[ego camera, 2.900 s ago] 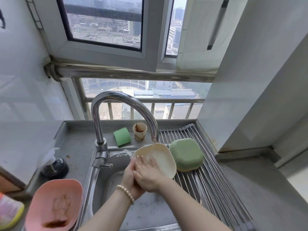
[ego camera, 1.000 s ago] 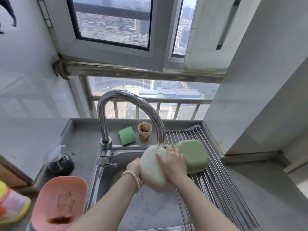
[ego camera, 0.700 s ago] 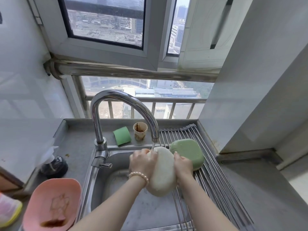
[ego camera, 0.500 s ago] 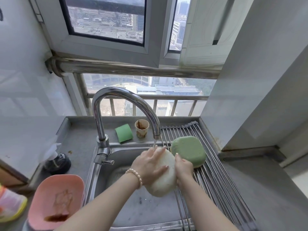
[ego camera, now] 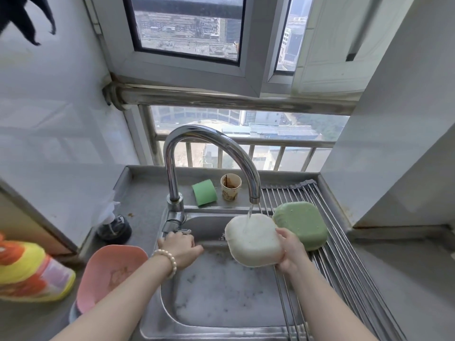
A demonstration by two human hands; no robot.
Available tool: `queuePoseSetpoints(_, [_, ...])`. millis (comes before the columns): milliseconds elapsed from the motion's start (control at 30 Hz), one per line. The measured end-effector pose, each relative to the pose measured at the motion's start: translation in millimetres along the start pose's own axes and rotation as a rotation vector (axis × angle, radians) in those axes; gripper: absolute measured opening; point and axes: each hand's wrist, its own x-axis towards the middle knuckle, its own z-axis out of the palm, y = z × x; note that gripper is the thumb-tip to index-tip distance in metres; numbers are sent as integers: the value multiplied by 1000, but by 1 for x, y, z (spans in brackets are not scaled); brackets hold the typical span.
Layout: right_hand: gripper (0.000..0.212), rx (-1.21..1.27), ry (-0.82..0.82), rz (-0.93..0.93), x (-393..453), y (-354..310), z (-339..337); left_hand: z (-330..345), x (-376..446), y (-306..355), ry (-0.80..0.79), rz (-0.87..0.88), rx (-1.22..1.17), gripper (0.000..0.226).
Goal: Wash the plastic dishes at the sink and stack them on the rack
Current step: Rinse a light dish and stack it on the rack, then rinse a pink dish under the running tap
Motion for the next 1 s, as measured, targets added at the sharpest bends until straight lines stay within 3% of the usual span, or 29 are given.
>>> queuePoseSetpoints(100, [32,31,66,-111,-13,-17,-3,-7,5,3,-32,25,-126,21])
queuePoseSetpoints(200, [29,57,127,-236,-11,-36,-16,-16,13,8,-62,28,-255,25])
queuePoseSetpoints(400, [42,2,251,-335,7,-69,-46,-19,16,11,-65,38,-217,10])
queuePoseSetpoints(500, [45,-51,300,-365,15,-75,-55,-21,12,8,-180,94,-222,5])
queuePoseSetpoints(667, [54,-434,429,-429,24,-75,-55,-19,10,1,-246,149,-242,9])
queuePoseSetpoints(800, [46,-835,687,-366,22,-77,-47,-18,8,-7,-231,137,-260,17])
queuePoseSetpoints(867, [43,-864,775,-358,17,-76,-40,-19,7,-14,-230,130,-238,23])
queuePoseSetpoints(1000, [44,-907,742,-511,1,-53,-12,-20,2,-29,-212,98,-213,29])
